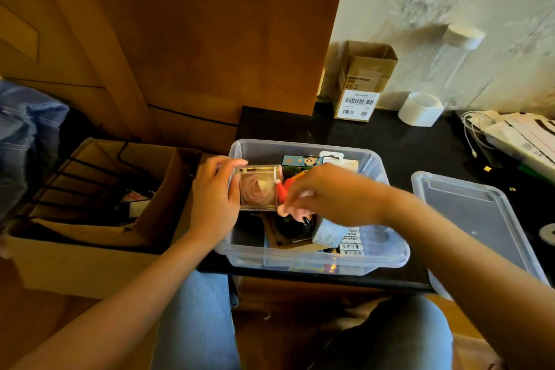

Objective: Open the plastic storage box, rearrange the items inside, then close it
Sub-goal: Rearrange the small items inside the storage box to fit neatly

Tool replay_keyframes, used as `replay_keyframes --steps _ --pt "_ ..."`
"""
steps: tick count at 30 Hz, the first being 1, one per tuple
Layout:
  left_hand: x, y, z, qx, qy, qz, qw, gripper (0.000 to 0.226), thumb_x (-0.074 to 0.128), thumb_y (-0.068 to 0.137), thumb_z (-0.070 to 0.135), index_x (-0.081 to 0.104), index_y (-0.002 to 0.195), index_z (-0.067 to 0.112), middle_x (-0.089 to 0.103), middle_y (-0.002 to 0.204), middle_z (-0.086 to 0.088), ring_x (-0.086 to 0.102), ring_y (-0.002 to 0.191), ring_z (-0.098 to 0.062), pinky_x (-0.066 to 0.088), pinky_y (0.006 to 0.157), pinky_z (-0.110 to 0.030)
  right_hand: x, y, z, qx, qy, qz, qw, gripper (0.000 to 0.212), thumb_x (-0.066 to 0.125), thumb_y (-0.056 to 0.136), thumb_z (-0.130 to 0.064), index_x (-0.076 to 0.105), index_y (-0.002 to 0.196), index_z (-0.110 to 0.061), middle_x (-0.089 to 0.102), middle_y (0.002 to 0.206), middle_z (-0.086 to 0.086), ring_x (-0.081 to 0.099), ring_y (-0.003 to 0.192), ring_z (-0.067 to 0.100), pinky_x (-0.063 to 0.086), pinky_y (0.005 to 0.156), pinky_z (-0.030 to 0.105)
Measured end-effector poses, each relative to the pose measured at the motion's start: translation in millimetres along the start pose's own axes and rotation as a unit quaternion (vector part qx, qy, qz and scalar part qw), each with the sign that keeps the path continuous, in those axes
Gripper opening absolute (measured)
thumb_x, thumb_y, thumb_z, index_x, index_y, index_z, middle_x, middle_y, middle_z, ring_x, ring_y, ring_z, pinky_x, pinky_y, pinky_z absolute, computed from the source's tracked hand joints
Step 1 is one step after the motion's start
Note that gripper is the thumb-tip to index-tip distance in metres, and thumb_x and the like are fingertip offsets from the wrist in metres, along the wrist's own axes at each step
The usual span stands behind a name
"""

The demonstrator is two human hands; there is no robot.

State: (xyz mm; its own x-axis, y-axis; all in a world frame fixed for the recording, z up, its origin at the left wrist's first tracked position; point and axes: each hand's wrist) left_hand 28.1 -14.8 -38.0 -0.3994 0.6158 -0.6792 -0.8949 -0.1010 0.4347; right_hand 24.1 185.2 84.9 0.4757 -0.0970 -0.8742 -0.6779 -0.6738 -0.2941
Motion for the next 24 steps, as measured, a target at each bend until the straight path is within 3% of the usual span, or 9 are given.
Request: replay_keyframes --steps 2,5,9,11,13,16,18,21,24 --pt "-0.2 -3.2 -4.9 -0.071 -0.006 0.002 0.997 0.029 0.048 0.095 0.008 0.057 0.121 0.013 0.051 0.121 -0.010 0.045 0.116 -0.023 0.033 0.093 -0.028 18.7 24.8 -13.8 -0.018 0.025 -0.076 0.997 0.028 0.043 0.097 -0.012 0.066 0.113 -0.015 0.066 0.114 -0.002 0.060 0.102 0.007 0.045 0.093 0.020" --pt "3.4 -3.5 -7.7 -0.176 -0.067 -0.003 0.982 0.032 0.043 0.098 0.010 0.050 0.129 0.012 0.047 0.129 -0.012 0.043 0.121 -0.022 0.033 0.098 -0.028 46.5 68.4 -24.7 -0.001 0.027 -0.193 0.981 0.033 0.039 0.097 -0.009 0.057 0.125 -0.007 0.059 0.126 0.008 0.055 0.113 0.020 0.042 0.101 0.032" --pt "5.2 -1.6 -8.4 -0.224 -0.116 -0.012 0.968 0.032 0.036 0.101 0.013 0.049 0.130 0.011 0.046 0.130 -0.013 0.044 0.120 -0.021 0.035 0.093 -0.025 80.4 116.5 -30.8 0.037 -0.057 -0.326 0.943 0.040 0.041 0.096 -0.012 0.042 0.136 -0.005 0.046 0.135 0.011 0.048 0.110 0.024 0.039 0.091 0.032" --pt "4.1 -2.8 -8.8 -0.214 -0.107 -0.011 0.971 0.032 0.034 0.101 0.014 0.048 0.129 0.012 0.047 0.129 -0.011 0.044 0.118 -0.020 0.034 0.092 -0.024 95.9 131.4 -29.0 0.088 -0.058 -0.381 0.918 0.042 0.048 0.094 -0.013 0.041 0.134 -0.003 0.049 0.124 0.014 0.050 0.093 0.024 0.046 0.085 0.035" --pt "3.4 -4.4 -7.0 -0.197 -0.098 -0.009 0.975 0.032 0.034 0.101 0.014 0.049 0.129 0.012 0.047 0.129 -0.010 0.045 0.118 -0.018 0.033 0.091 -0.023 102.5 136.7 -27.3 0.118 -0.067 -0.394 0.909 0.040 0.050 0.092 -0.011 0.042 0.130 -0.002 0.052 0.100 0.011 0.051 0.077 0.023 0.051 0.077 0.037" --pt "3.0 -4.9 -5.9 -0.182 -0.083 -0.008 0.980 0.032 0.034 0.101 0.014 0.049 0.128 0.011 0.049 0.127 -0.010 0.045 0.117 -0.019 0.034 0.090 -0.023 106.0 140.6 -27.5 0.131 -0.069 -0.386 0.911 0.031 0.044 0.096 -0.010 0.045 0.124 0.003 0.045 0.080 0.004 0.045 0.059 0.016 0.045 0.051 0.021" --pt "2.2 -4.8 -6.6 -0.180 -0.074 -0.008 0.981 0.032 0.034 0.101 0.015 0.050 0.128 0.011 0.050 0.127 -0.010 0.046 0.117 -0.019 0.038 0.092 -0.026 105.2 140.7 -28.4 0.131 -0.084 -0.383 0.911 0.023 0.042 0.097 -0.010 0.052 0.113 0.004 0.051 0.090 0.009 0.051 0.067 0.020 0.046 0.060 0.024" --pt "1.2 -4.7 -6.7 -0.176 -0.068 -0.010 0.982 0.031 0.034 0.101 0.015 0.051 0.127 0.012 0.051 0.126 -0.010 0.046 0.117 -0.019 0.042 0.096 -0.034 100.8 137.3 -30.6 0.103 -0.111 -0.351 0.924 0.034 0.043 0.096 -0.012 0.047 0.128 0.002 0.053 0.126 0.017 0.058 0.105 0.030 0.047 0.083 0.031" --pt "1.0 -3.0 -6.4 -0.180 -0.055 -0.020 0.982 0.032 0.033 0.101 0.017 0.050 0.128 0.014 0.050 0.128 -0.008 0.045 0.119 -0.019 0.042 0.099 -0.038 90.3 132.1 -34.9 0.071 -0.113 -0.353 0.926 0.039 0.040 0.098 -0.014 0.041 0.135 -0.003 0.047 0.134 0.015 0.049 0.122 0.028 0.042 0.099 0.034"
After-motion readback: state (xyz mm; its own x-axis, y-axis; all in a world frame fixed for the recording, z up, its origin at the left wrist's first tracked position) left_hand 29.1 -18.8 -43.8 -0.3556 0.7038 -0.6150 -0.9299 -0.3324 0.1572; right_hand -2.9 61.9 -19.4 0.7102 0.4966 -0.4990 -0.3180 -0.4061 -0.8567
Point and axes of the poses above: each hand's wrist, its own y-axis towards the middle knuckle, its own x-axis out of the palm, z = x × y
